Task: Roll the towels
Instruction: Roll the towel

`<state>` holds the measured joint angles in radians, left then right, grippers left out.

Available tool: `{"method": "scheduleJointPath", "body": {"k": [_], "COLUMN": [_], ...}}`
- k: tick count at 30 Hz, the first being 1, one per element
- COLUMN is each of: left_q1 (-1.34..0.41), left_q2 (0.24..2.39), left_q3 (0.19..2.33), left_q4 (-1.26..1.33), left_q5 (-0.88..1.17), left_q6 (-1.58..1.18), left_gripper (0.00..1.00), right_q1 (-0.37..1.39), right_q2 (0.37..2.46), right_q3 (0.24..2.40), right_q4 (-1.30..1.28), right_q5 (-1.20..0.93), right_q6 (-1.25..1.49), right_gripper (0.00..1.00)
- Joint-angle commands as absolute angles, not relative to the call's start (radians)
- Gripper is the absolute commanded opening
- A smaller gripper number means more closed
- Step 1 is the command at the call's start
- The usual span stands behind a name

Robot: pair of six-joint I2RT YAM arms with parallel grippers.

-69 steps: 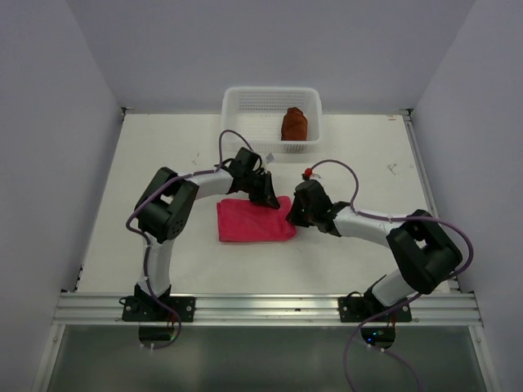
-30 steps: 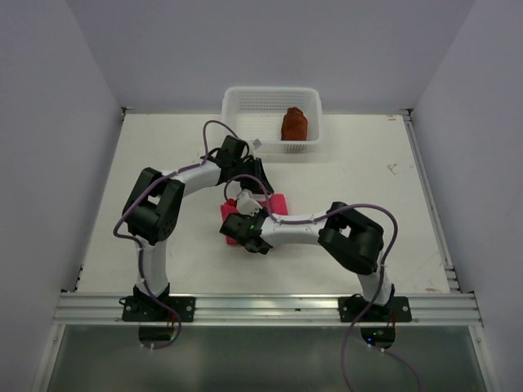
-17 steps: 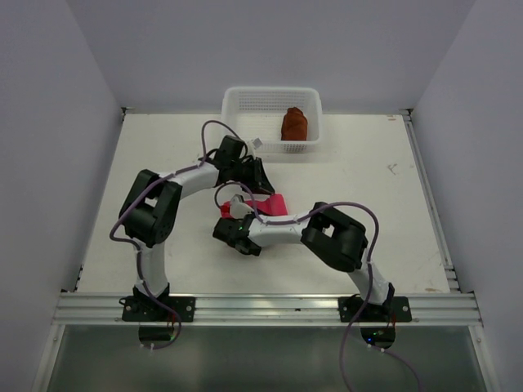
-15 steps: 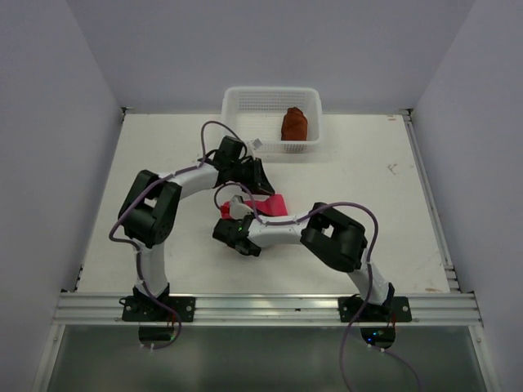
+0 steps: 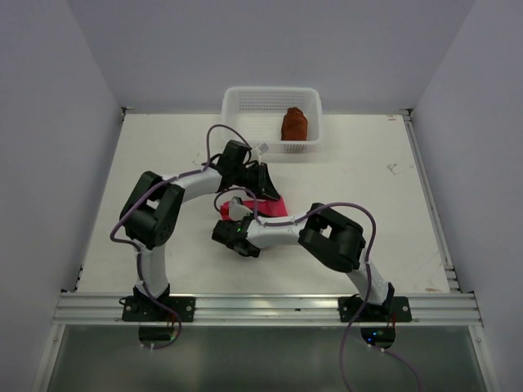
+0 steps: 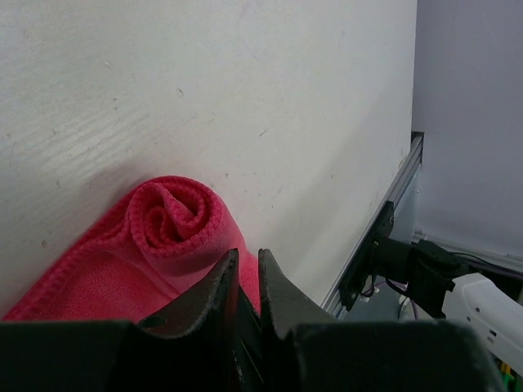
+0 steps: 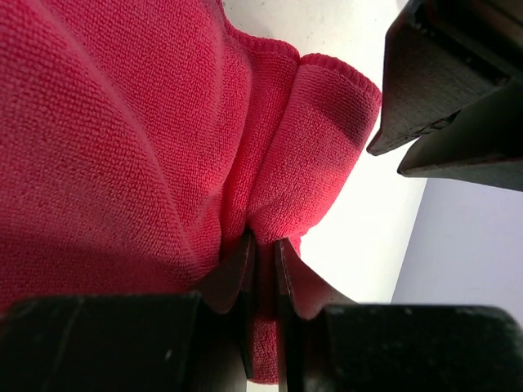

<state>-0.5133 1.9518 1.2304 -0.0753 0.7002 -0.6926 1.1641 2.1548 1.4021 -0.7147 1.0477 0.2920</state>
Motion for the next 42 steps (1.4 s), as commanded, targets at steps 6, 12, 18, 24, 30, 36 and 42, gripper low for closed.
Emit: {"method": "scheduleJointPath", "body": {"k": [6, 12, 18, 24, 30, 36, 42], "left_q1": [-0.537, -0.535, -0.535, -0.523, -0.522, -0.522, -0.522], "left_q2": [2.003, 2.054, 2.085, 2.095, 2.088, 2.089, 2.092], "left_q3": [1.239, 1.262, 1.262, 1.246, 1.258, 1.247, 1.238], "left_q4": [-0.101, -0.147, -0.170, -0.164, -0.181, -0.181, -0.172], "left_q5": [0.646, 0.589, 0.572, 0.584, 0.560, 0.563, 0.571], "left_q6": [-0.647, -0.649, -0.646, -0.663, -0.660, -0.658, -0.661], "left_gripper": [0.19, 0.18, 0.16, 0.14, 0.14, 0.13, 0.13], "right_q1": [1.152, 1.152, 1.152, 1.152, 1.150, 1.143, 1.137], "right_q2": [2.174, 2.143, 2.128, 2.056, 1.983, 1.962, 1.930], "right_q3": [1.394, 1.382, 1.393, 1.338, 1.264, 1.238, 1.216], "right_q4": [-0.687, -0.666, -0.666, -0.637, -0.586, -0.557, -0.561], "right_q5": [0.976, 0.982, 0.996, 1.031, 1.087, 1.089, 1.121], "right_q6": [0.347, 0.364, 0.367, 0.422, 0.512, 0.564, 0.641], "right_gripper": [0.00, 0.00, 0.06, 0.17, 0.27, 0.32, 0.37]}}
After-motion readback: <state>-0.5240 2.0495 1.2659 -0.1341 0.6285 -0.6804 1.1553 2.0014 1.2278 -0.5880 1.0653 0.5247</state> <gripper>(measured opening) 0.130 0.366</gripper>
